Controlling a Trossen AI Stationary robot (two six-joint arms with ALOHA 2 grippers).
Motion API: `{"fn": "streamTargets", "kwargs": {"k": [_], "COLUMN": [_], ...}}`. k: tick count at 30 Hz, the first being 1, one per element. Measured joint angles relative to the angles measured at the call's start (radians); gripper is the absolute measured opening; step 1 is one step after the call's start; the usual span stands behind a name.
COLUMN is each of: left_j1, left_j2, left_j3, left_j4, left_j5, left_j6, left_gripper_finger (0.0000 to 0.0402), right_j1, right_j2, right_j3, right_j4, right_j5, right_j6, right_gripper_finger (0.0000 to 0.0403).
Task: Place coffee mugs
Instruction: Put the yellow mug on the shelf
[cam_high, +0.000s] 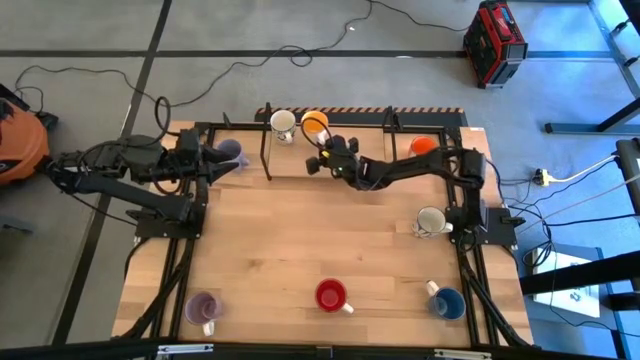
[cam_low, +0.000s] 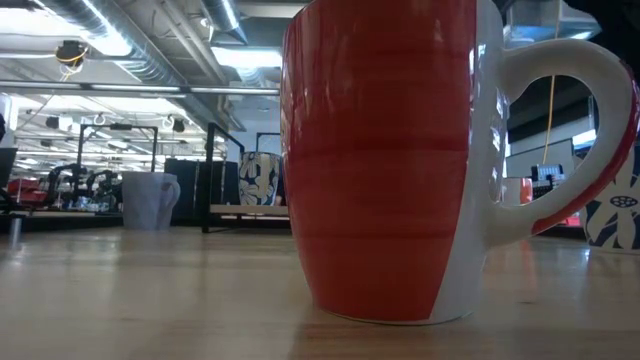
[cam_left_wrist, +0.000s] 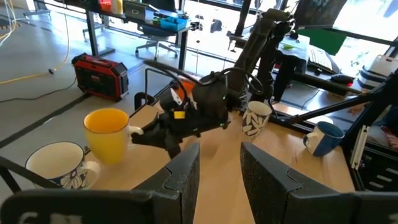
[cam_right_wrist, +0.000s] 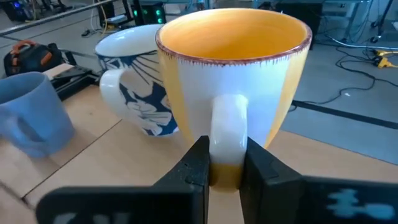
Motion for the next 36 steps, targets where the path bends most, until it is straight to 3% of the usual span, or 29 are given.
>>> {"fn": "streamTargets", "kwargs": {"k": [7,19,36], "left_j1": [0.000,0.000,0.000], "left_j2": [0.016,0.018,0.018], "left_j3": [0.000,0.000,0.000], "left_j4": [0.001,0.003,0.019], "left_j5": [-0.002,-0.002,-0.002], "left_j6": [0.000,0.000,0.000], "left_gripper_finger": [0.0110,0.0110,0.0110], "right_j1": [-0.015,-0.028,-0.025], "right_j2": [0.071,0.071,0.064], "right_j3": [0.081,0.088,0.089], "right_j4": [-0.041,-0.098,-0.138], "right_j5": [-0.025,-0.024,-0.099], "right_j6": [-0.003,-0.004,-0.002], "right_gripper_finger": [0.0035,0.0037,0.0149]}}
